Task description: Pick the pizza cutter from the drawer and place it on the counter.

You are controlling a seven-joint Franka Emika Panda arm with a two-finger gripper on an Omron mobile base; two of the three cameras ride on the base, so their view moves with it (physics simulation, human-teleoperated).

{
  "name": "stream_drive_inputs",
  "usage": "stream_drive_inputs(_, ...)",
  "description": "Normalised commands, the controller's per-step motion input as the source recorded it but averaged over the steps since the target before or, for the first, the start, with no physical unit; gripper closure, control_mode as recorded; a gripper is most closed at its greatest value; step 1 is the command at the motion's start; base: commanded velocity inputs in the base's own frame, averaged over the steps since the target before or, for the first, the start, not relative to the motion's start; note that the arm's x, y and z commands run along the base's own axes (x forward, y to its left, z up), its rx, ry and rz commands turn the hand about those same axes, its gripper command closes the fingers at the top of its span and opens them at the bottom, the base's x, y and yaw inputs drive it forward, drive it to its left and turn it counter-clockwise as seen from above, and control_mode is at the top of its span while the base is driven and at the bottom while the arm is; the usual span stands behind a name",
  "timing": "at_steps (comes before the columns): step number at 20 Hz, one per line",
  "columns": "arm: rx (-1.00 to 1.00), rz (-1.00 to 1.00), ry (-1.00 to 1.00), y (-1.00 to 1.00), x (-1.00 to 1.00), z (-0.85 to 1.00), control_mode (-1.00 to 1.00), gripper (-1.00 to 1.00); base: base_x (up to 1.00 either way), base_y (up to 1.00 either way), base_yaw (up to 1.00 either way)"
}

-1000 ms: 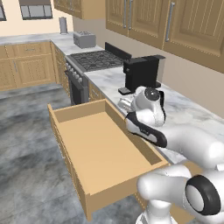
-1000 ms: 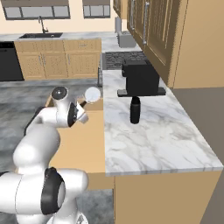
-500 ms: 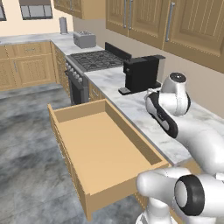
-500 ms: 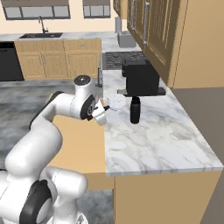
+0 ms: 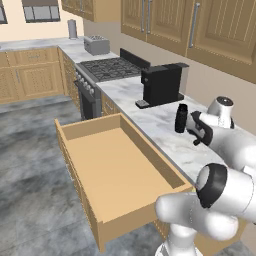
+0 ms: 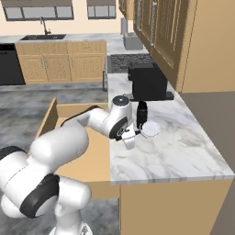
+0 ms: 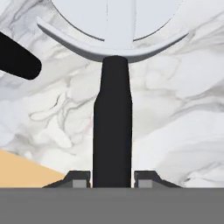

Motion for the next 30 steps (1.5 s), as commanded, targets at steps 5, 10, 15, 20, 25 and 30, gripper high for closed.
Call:
stream_drive_inputs(5,0.1,0.0,0.13,-0.58,0.03,-0.71,-1.0,1.0,0.0,0.0,0.0)
stream_drive_inputs(10,0.0,0.0,0.12,-0.01,0.0,-0.8,-1.0,1.0,0.0,0.0,0.0)
stream_drive_inputs(15,0.0,0.0,0.11,0.13,0.12,-0.67,-1.0,1.0,0.0,0.0,0.0)
stream_drive_inputs(20,0.0,0.0,0.05,0.08,0.33,-0.5,-1.0,1.0,0.0,0.0,0.0)
stream_drive_inputs(25,0.0,0.0,0.0,0.0,0.12,-0.24,-1.0,1.0,0.0,0.0,0.0)
stream_drive_inputs(30,0.02,0.0,0.0,0.0,-0.08,-0.09,-1.0,1.0,0.0,0.0,0.0)
